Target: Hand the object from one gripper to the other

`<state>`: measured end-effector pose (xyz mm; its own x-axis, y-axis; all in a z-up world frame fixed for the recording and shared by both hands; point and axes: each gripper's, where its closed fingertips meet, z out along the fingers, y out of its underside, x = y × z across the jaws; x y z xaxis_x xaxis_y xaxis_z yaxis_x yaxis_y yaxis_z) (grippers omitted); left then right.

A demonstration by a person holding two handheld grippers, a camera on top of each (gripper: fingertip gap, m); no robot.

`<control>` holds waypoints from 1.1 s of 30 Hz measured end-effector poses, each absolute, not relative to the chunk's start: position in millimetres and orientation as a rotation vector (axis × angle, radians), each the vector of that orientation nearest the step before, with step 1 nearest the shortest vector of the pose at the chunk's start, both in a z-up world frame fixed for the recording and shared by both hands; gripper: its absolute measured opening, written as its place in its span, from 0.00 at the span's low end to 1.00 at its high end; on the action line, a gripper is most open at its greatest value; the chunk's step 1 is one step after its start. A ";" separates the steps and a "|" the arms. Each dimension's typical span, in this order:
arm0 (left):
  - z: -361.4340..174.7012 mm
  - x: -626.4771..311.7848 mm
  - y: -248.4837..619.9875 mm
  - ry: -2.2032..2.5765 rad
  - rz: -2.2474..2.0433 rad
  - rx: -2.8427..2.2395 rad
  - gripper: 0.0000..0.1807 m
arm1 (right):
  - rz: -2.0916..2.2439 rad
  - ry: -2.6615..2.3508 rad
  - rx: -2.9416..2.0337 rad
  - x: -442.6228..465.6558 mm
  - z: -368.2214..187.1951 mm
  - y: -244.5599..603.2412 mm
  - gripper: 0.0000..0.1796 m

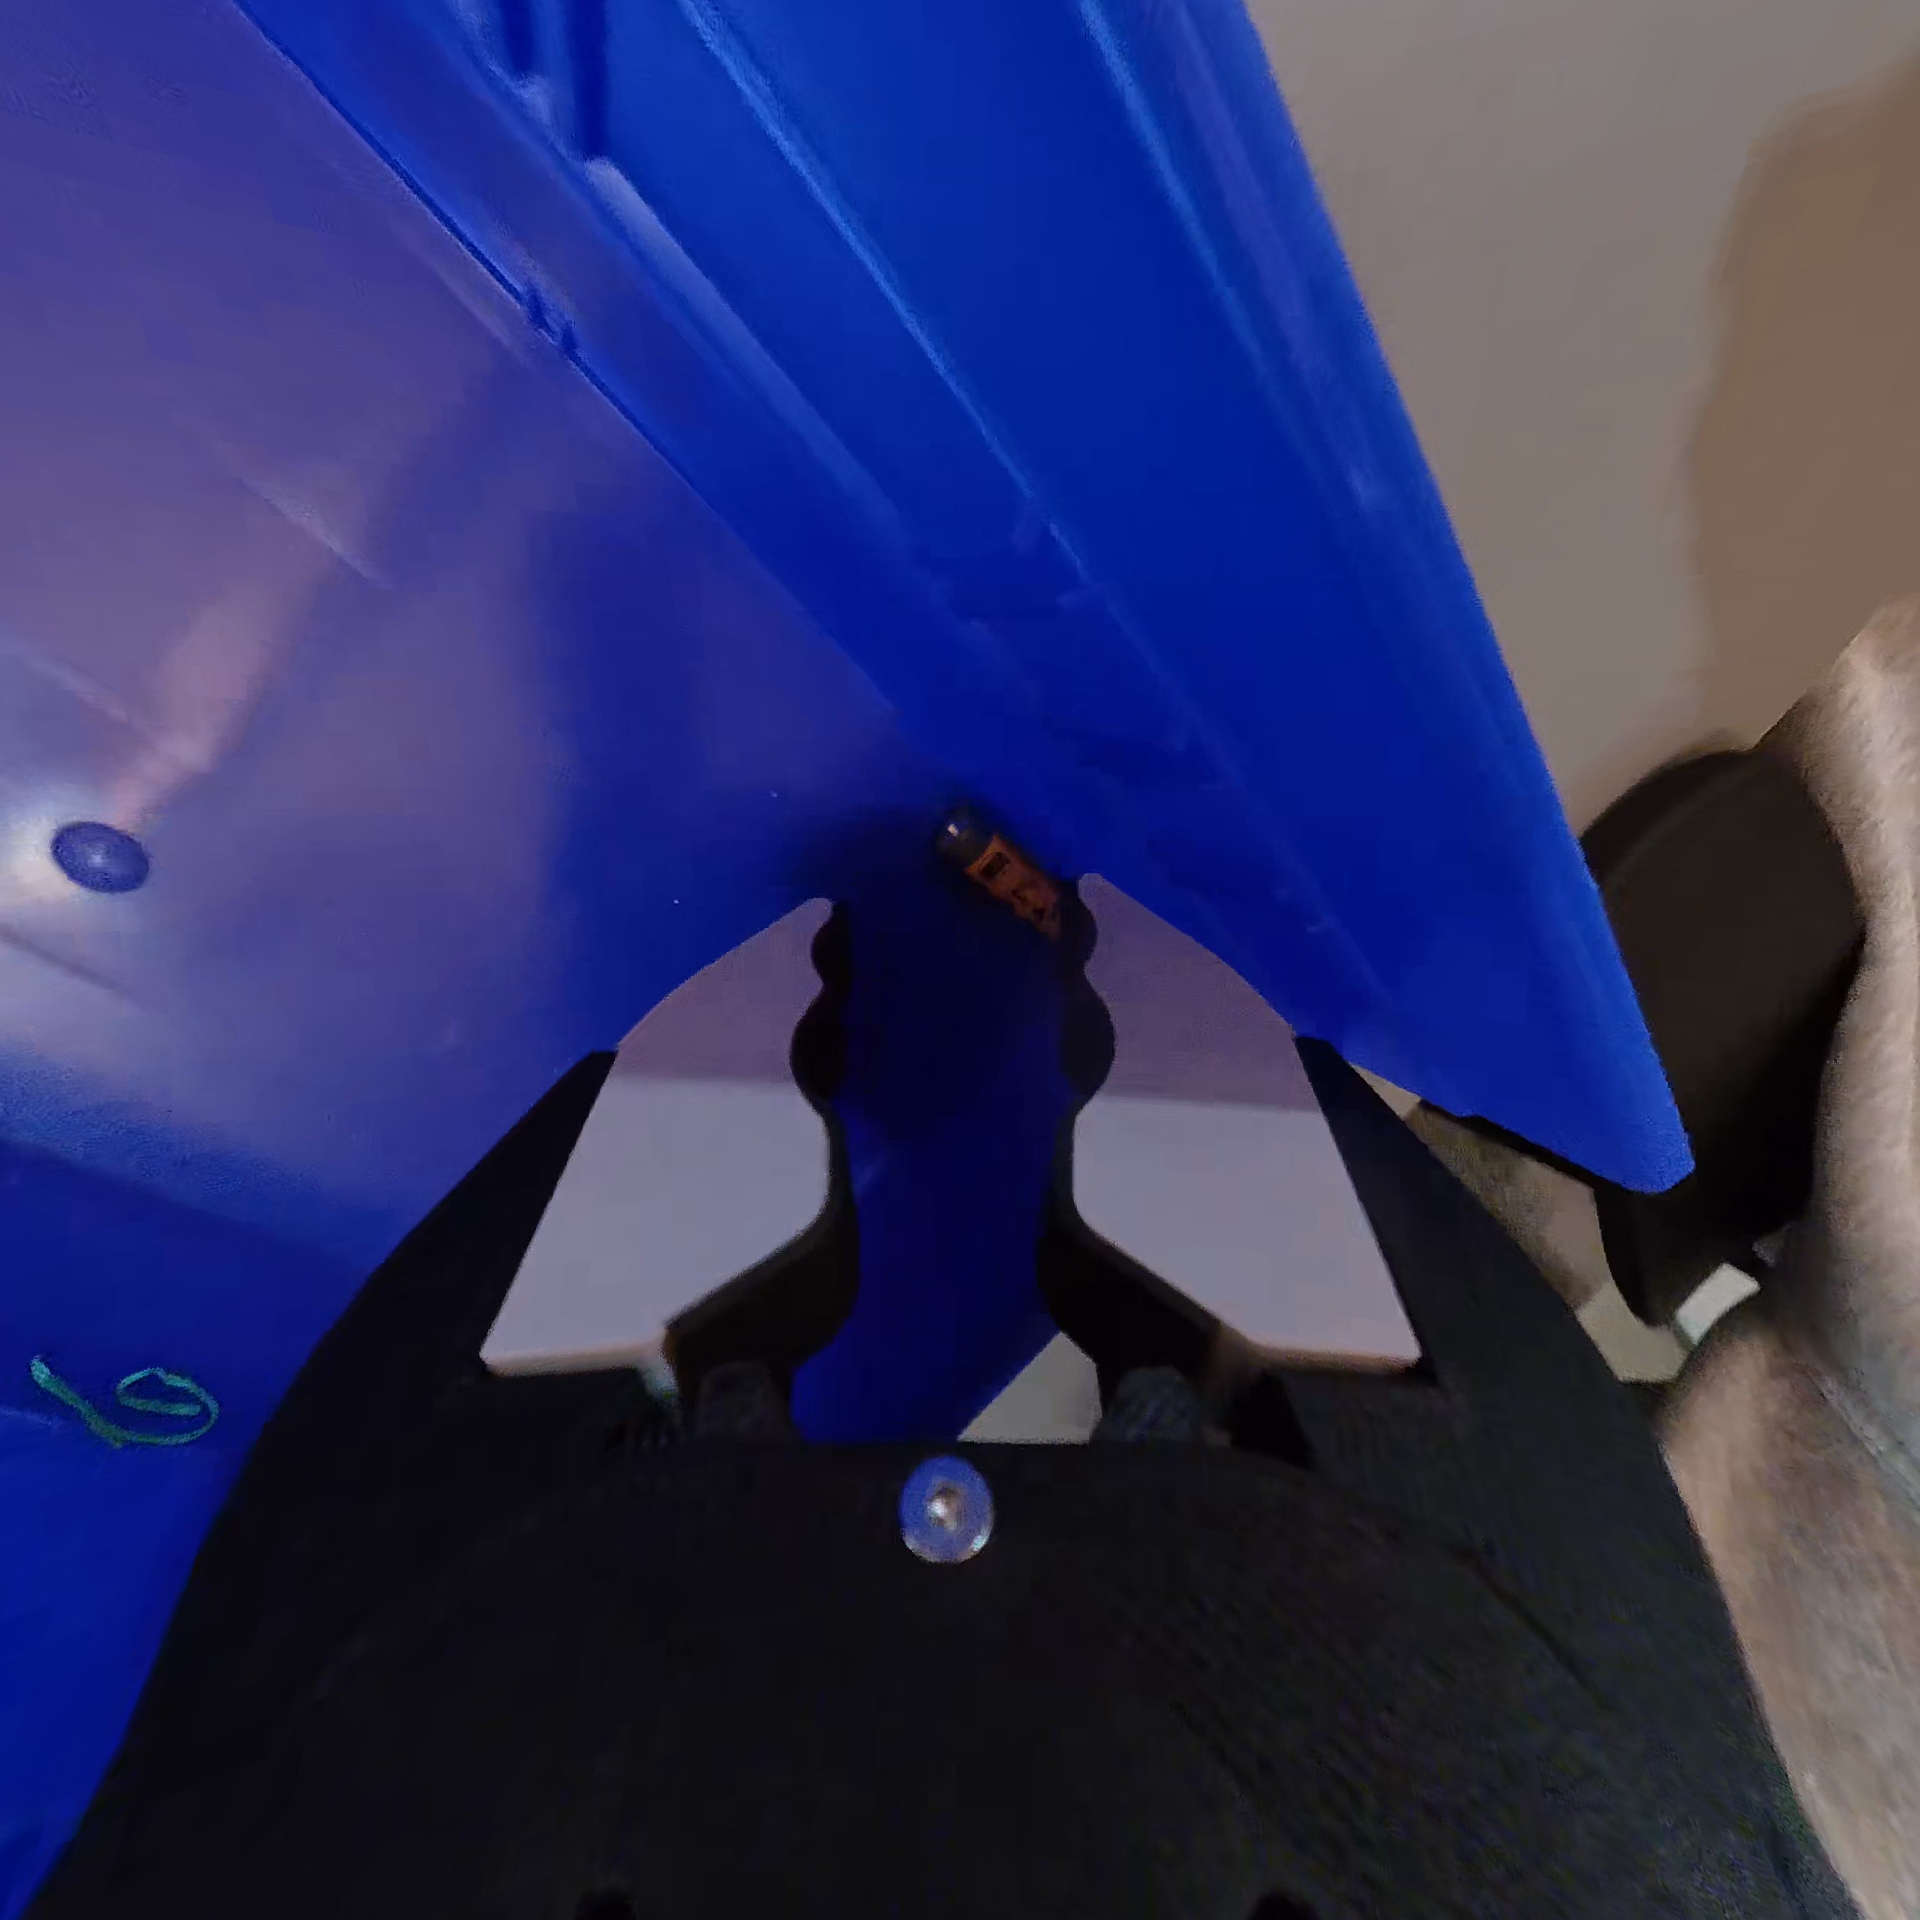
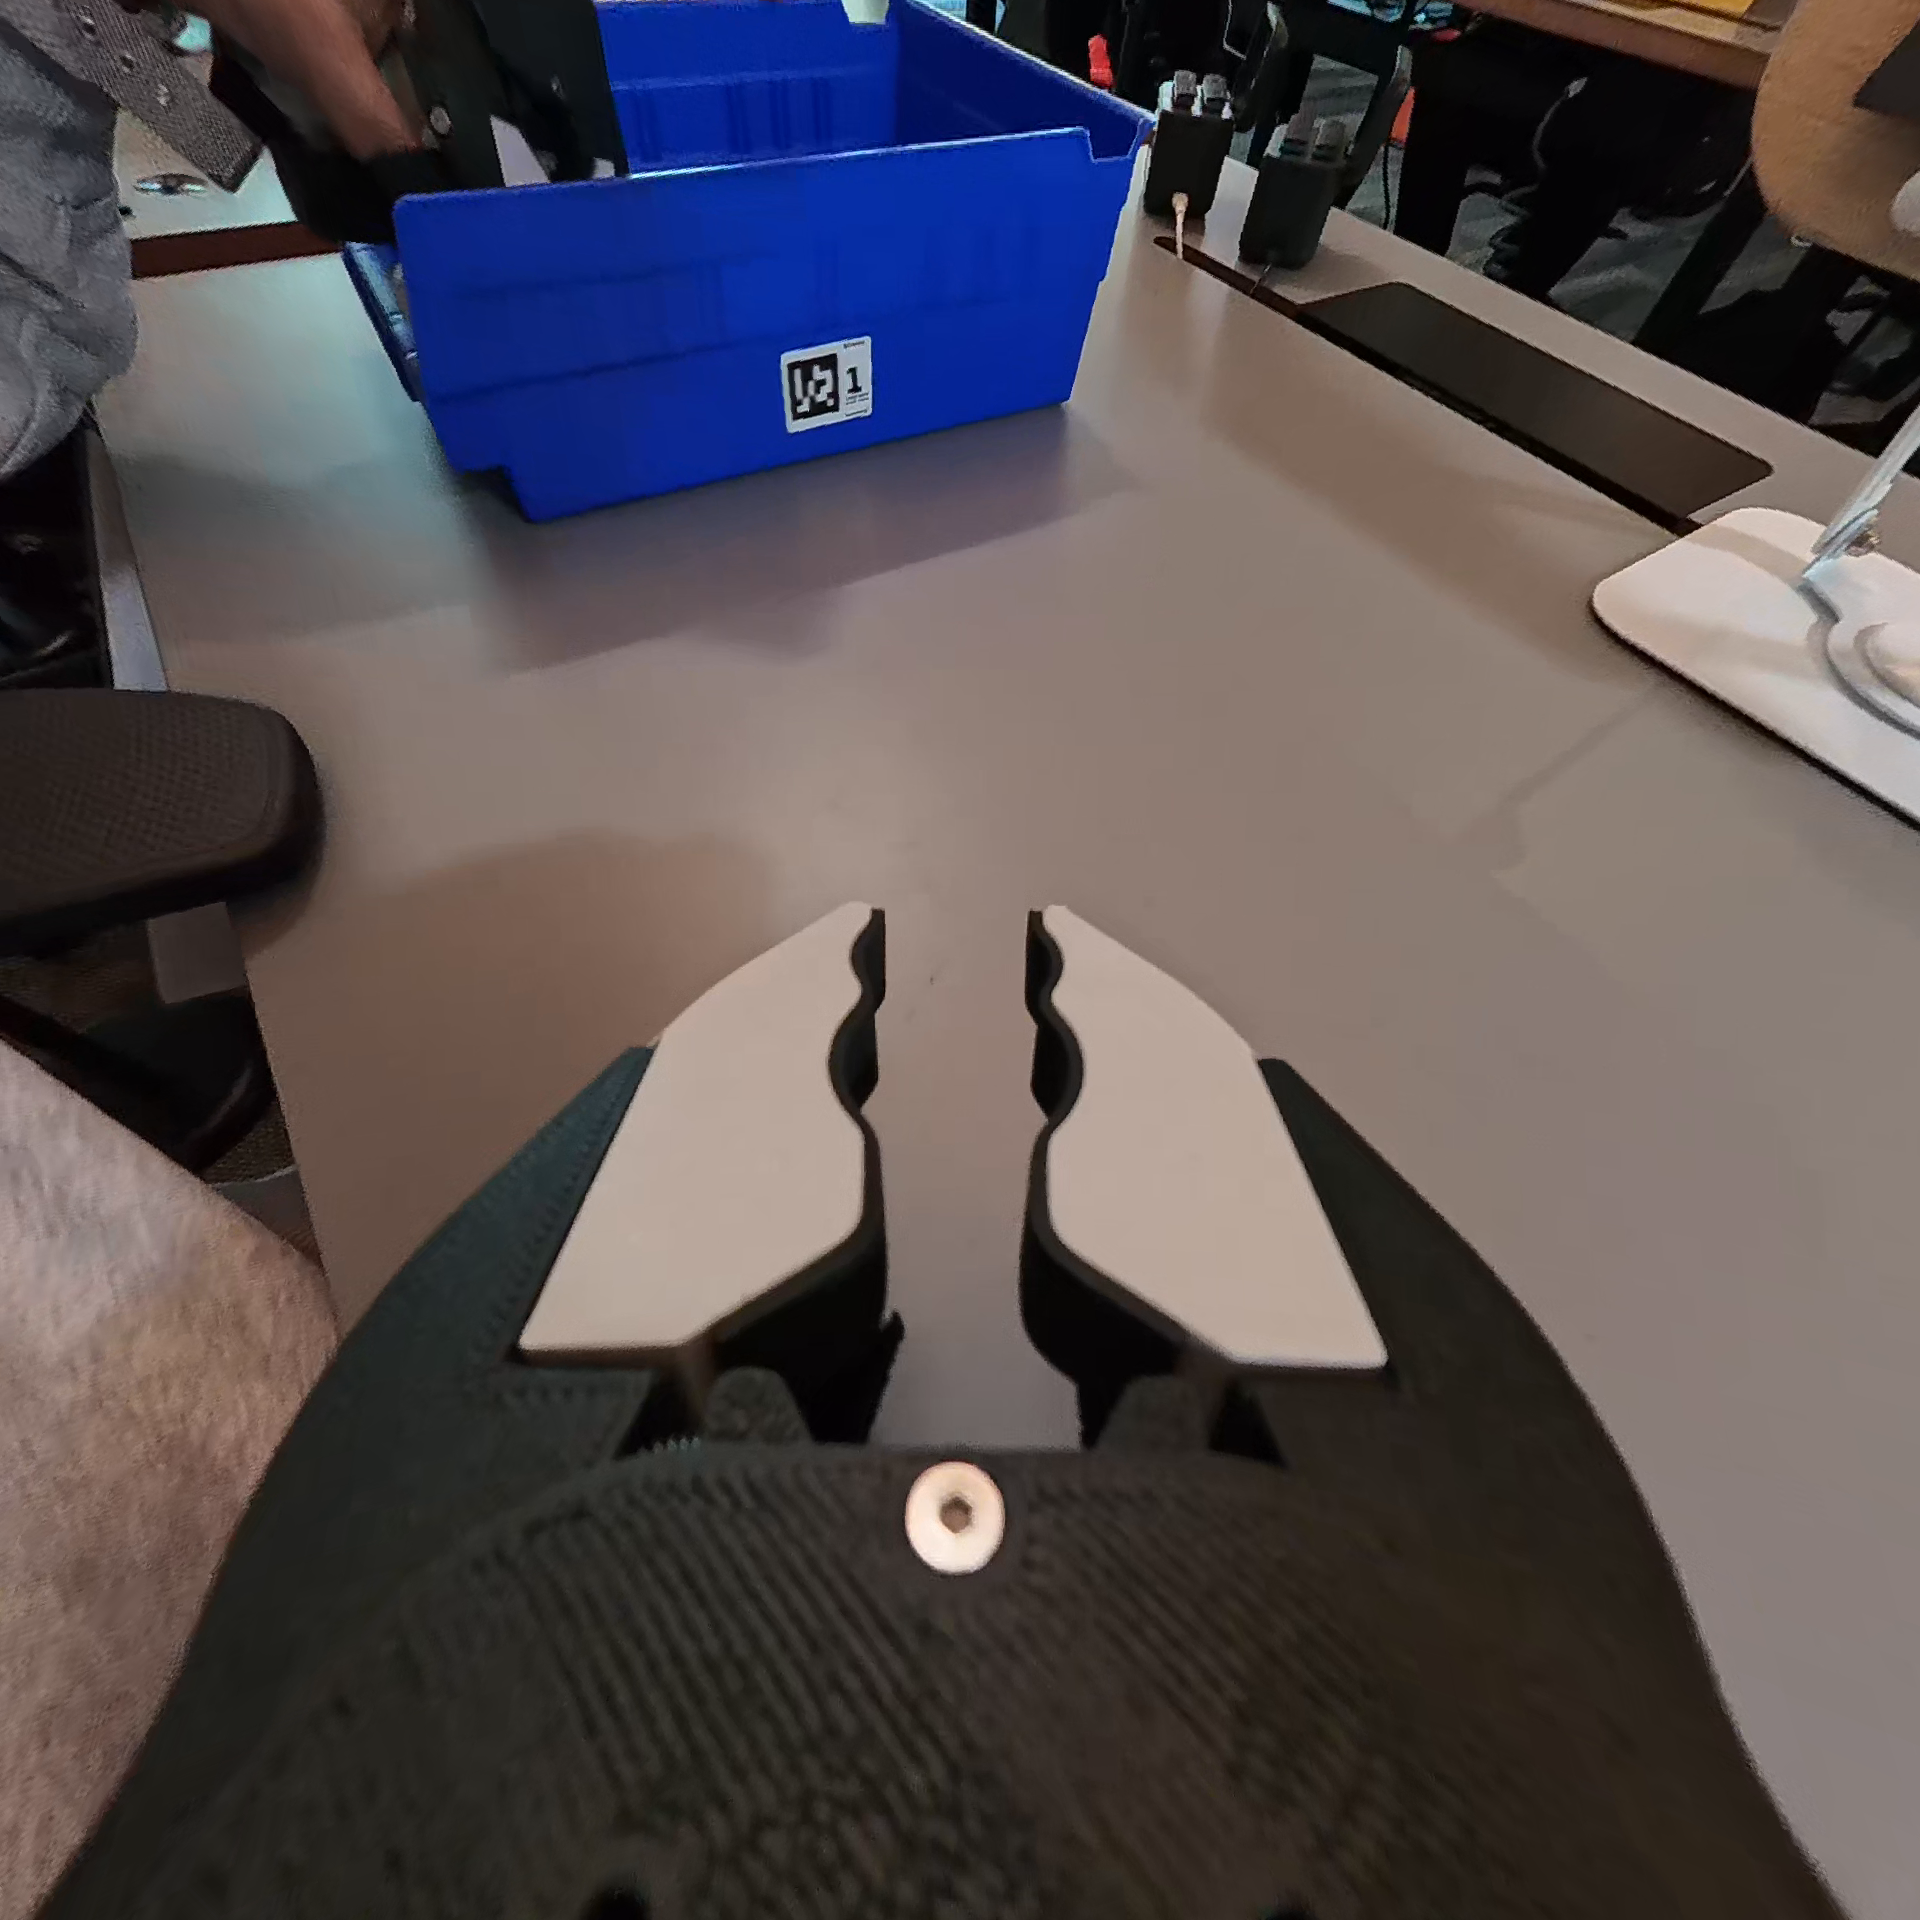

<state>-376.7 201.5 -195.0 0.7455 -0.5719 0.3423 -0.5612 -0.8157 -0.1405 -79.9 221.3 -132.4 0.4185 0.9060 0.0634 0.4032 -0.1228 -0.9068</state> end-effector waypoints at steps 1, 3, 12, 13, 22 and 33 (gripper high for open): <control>-196.2 -377.2 199.4 0.969 -0.581 -2.938 0.23 | 0.658 -1.147 -1.715 -80.1 -132.2 222.0 0.15; -196.9 -378.4 200.4 1.005 -0.555 -2.966 0.20 | 0.661 -1.143 -1.716 -80.4 -132.0 223.1 0.15; -199.6 -404.2 222.3 0.882 -0.263 -3.004 0.16 | 0.661 -1.130 -1.717 -78.0 -131.2 225.6 0.15; -197.8 -399.6 223.3 0.879 -0.324 -2.971 0.16 | 0.661 -1.128 -1.717 -77.3 -131.1 226.0 0.15; -195.5 -391.4 211.3 0.868 -0.425 -2.945 0.22 | 0.683 -1.121 -1.721 -79.8 -131.9 226.9 0.14; -198.9 -422.7 230.7 0.801 -0.089 -2.953 0.22 | 0.653 -1.132 -1.716 -77.9 -131.1 225.2 0.14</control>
